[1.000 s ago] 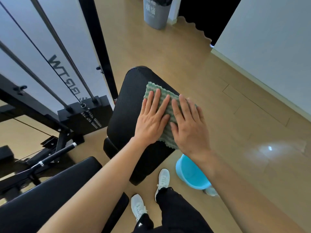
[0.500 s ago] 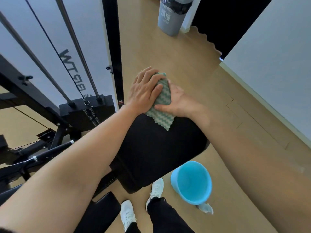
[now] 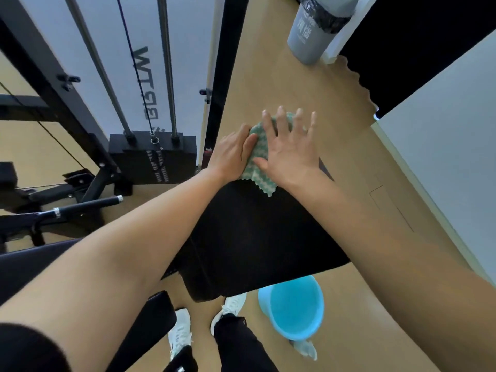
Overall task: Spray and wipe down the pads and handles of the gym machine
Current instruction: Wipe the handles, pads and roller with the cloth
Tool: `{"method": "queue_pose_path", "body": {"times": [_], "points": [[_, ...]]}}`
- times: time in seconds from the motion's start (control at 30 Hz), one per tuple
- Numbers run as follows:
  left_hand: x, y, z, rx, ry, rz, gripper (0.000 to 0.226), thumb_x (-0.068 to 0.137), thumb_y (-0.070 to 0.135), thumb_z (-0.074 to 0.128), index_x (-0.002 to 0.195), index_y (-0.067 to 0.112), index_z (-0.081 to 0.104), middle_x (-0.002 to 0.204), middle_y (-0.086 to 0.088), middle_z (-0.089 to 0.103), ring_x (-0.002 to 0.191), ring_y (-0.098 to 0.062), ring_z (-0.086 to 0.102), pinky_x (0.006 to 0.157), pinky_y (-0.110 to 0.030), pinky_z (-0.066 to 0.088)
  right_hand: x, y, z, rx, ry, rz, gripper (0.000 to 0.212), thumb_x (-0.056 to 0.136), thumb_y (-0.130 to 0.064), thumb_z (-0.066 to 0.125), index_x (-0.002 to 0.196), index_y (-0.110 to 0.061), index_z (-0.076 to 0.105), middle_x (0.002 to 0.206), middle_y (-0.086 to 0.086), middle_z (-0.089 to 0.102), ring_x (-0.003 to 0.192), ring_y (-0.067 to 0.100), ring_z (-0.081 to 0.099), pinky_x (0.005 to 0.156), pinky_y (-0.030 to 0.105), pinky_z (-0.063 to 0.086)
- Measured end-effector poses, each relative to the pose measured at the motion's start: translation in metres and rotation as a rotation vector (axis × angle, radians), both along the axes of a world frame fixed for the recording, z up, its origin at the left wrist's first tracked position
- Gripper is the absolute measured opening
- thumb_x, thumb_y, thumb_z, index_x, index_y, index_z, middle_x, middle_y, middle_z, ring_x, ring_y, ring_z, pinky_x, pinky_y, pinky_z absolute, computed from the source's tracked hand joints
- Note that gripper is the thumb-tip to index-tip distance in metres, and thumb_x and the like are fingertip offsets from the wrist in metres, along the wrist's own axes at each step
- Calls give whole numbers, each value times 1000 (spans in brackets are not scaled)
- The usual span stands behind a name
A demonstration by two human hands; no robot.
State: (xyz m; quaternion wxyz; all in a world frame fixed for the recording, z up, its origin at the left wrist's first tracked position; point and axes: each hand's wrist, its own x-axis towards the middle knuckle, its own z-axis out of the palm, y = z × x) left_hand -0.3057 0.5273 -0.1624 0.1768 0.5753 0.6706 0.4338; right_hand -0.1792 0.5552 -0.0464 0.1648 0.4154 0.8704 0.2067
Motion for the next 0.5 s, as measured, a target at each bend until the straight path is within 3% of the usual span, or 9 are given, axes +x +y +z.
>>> {"method": "queue_pose_path", "body": {"times": [0.1, 0.23, 0.33, 0.5], "points": [[-6, -11, -27, -12, -36, 17, 39, 110, 44, 27, 105, 10, 46, 83, -2, 56, 70, -25, 51, 62, -36, 34, -10, -7, -17, 117, -148, 113, 93, 99, -72, 21, 163, -12, -8, 171, 19, -6, 157, 42, -4, 123, 64, -5], [-13, -37, -71, -80, -57, 81, 42, 108, 51, 25, 103, 14, 45, 87, -5, 56, 75, -29, 53, 66, -44, 45, -19, -21, -46, 124, -279, 230, 92, 98, -72, 9, 162, -9, -12, 169, 21, -16, 156, 40, -18, 121, 60, -15], [-19, -60, -103, -124, -72, 120, 44, 107, 52, 28, 106, 13, 50, 95, -5, 59, 89, -29, 55, 79, -49, 47, -28, -33, -72, 99, -332, 284, 93, 98, -72, 8, 162, -8, -12, 168, 24, -16, 156, 41, -17, 124, 60, -13], [-24, -101, -149, -216, -118, 230, 41, 109, 44, 39, 137, 17, 53, 131, -6, 59, 127, -28, 47, 107, -49, 38, -41, -57, -120, 46, -390, 354, 91, 99, -71, 11, 162, -9, -12, 168, 24, -18, 156, 42, -17, 125, 59, -8]]}}
